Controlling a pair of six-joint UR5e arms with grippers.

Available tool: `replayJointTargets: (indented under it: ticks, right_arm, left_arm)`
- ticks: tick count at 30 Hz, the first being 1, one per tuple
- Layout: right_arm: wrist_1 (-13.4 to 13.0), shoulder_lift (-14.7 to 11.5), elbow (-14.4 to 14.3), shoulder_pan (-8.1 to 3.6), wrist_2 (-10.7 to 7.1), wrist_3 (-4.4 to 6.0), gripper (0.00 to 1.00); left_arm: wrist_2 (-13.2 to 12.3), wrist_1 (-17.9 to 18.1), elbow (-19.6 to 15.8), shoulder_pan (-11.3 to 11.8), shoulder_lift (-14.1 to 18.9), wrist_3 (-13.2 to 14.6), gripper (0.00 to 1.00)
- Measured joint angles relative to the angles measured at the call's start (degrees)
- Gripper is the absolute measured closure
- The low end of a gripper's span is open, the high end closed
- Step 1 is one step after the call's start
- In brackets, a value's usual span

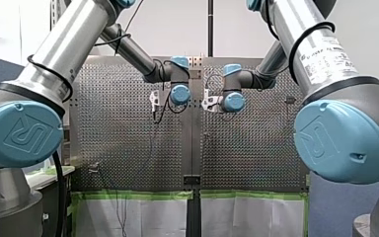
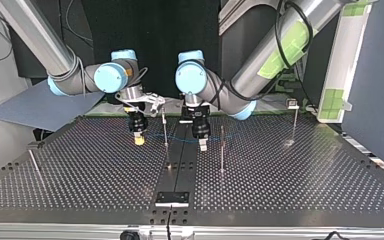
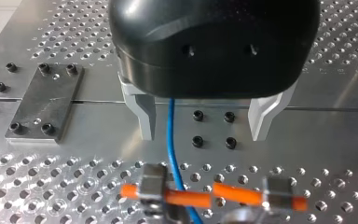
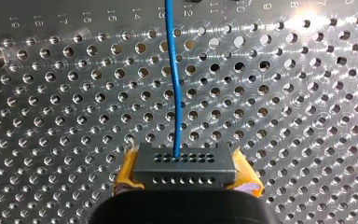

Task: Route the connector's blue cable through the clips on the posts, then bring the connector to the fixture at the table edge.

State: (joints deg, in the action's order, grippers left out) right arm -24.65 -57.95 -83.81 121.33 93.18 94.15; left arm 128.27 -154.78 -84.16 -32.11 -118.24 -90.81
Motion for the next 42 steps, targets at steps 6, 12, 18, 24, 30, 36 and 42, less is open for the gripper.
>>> replayJointTargets:
  ticks: [6,12,18,24,30,36,42]
  right_arm:
    - [0.02,0.02,0.0,0.0,-0.06,0.0,1.0]
    - [0.32,0.05,0.01,-0.05,-0.09,-0.01,1.0]
    - [0.5,0.05,0.03,-0.03,-0.15,0.0,1.0]
    - [0.83,0.05,0.02,-0.01,-0.16,0.0,1.0]
    - [1.44,0.06,0.01,-0.06,-0.12,-0.01,1.0]
    - [2.33,0.06,-0.24,-0.15,0.52,-0.07,1.0]
    - [1.97,0.06,-1.36,-0.31,1.32,-0.04,1.0]
  left_arm:
    - [0.23,-0.09,0.14,-0.2,-0.01,-0.4,0.02]
    - [-0.01,0.06,0.15,-0.39,-0.01,-0.38,0.84]
    - [-0.27,0.08,0.15,-0.86,0.0,0.59,1.0]
    - [0.41,0.33,0.16,-1.09,0.0,0.7,1.0]
    - [2.52,0.12,0.11,-1.18,0.0,0.4,1.0]
    - [3.53,-0.06,0.01,-1.3,0.0,0.3,1.0]
    - [3.59,0.85,-1.61,-1.64,0.0,0.42,1.0]
